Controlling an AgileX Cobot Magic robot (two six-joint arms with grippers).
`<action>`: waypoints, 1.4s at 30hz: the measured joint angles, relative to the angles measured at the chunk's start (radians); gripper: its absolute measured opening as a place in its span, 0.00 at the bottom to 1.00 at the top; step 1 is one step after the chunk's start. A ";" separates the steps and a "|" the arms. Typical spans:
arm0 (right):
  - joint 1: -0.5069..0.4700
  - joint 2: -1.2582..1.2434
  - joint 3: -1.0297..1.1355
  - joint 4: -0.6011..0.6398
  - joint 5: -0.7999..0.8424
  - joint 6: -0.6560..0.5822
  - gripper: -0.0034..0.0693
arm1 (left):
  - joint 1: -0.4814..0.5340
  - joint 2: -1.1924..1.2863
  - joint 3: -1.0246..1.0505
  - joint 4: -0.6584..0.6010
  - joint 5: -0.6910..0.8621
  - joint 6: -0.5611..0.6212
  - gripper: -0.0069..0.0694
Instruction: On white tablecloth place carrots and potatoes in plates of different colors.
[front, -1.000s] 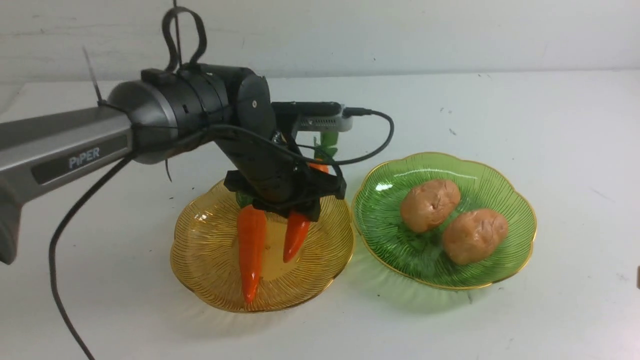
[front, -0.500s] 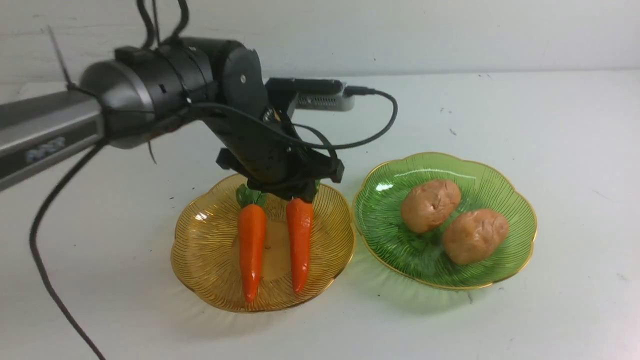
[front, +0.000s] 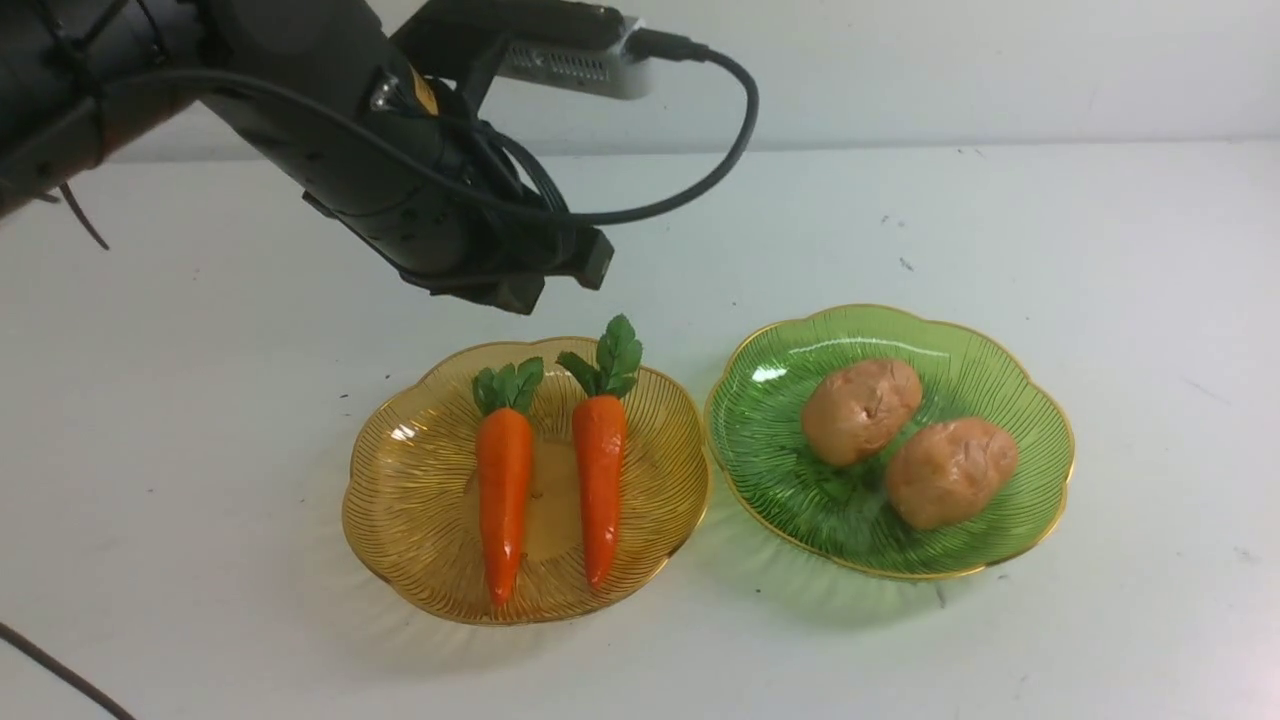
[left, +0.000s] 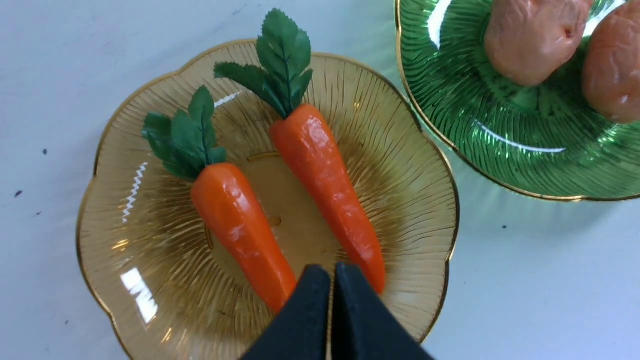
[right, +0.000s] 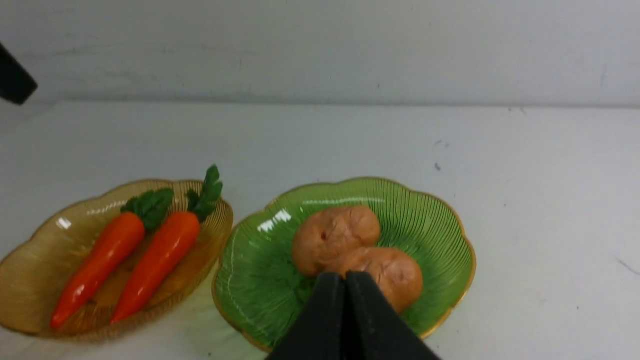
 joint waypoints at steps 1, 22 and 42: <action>0.000 0.000 0.009 0.003 -0.039 0.000 0.03 | 0.000 0.001 0.000 0.012 0.014 0.001 0.09; 0.000 -0.021 0.087 -0.022 -0.129 -0.001 0.03 | 0.000 0.020 0.000 0.095 0.084 0.001 0.09; -0.122 -0.211 0.327 -0.140 -0.089 -0.003 0.03 | 0.000 -0.024 0.000 0.176 0.173 -0.039 0.09</action>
